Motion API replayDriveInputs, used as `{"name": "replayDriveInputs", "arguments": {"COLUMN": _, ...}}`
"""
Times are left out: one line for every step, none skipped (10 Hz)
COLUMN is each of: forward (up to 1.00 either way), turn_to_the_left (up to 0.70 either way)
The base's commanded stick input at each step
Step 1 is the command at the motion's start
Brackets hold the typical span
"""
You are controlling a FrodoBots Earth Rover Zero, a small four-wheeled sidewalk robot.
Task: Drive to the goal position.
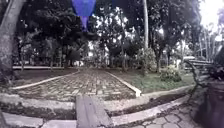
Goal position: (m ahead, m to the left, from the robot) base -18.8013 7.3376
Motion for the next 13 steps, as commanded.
{"name": "replayDriveInputs", "arguments": {"forward": 0.08, "turn_to_the_left": 0.30}}
{"name": "replayDriveInputs", "arguments": {"forward": 0.04, "turn_to_the_left": 0.16}}
{"name": "replayDriveInputs", "arguments": {"forward": 0.02, "turn_to_the_left": 0.26}}
{"name": "replayDriveInputs", "arguments": {"forward": 0.00, "turn_to_the_left": 0.45}}
{"name": "replayDriveInputs", "arguments": {"forward": 0.00, "turn_to_the_left": 0.45}}
{"name": "replayDriveInputs", "arguments": {"forward": 0.00, "turn_to_the_left": 0.45}}
{"name": "replayDriveInputs", "arguments": {"forward": 0.00, "turn_to_the_left": 0.45}}
{"name": "replayDriveInputs", "arguments": {"forward": 0.00, "turn_to_the_left": 0.45}}
{"name": "replayDriveInputs", "arguments": {"forward": 0.00, "turn_to_the_left": 0.45}}
{"name": "replayDriveInputs", "arguments": {"forward": 0.00, "turn_to_the_left": 0.45}}
{"name": "replayDriveInputs", "arguments": {"forward": 0.00, "turn_to_the_left": 0.45}}
{"name": "replayDriveInputs", "arguments": {"forward": 0.00, "turn_to_the_left": 0.40}}
{"name": "replayDriveInputs", "arguments": {"forward": 0.00, "turn_to_the_left": 0.19}}
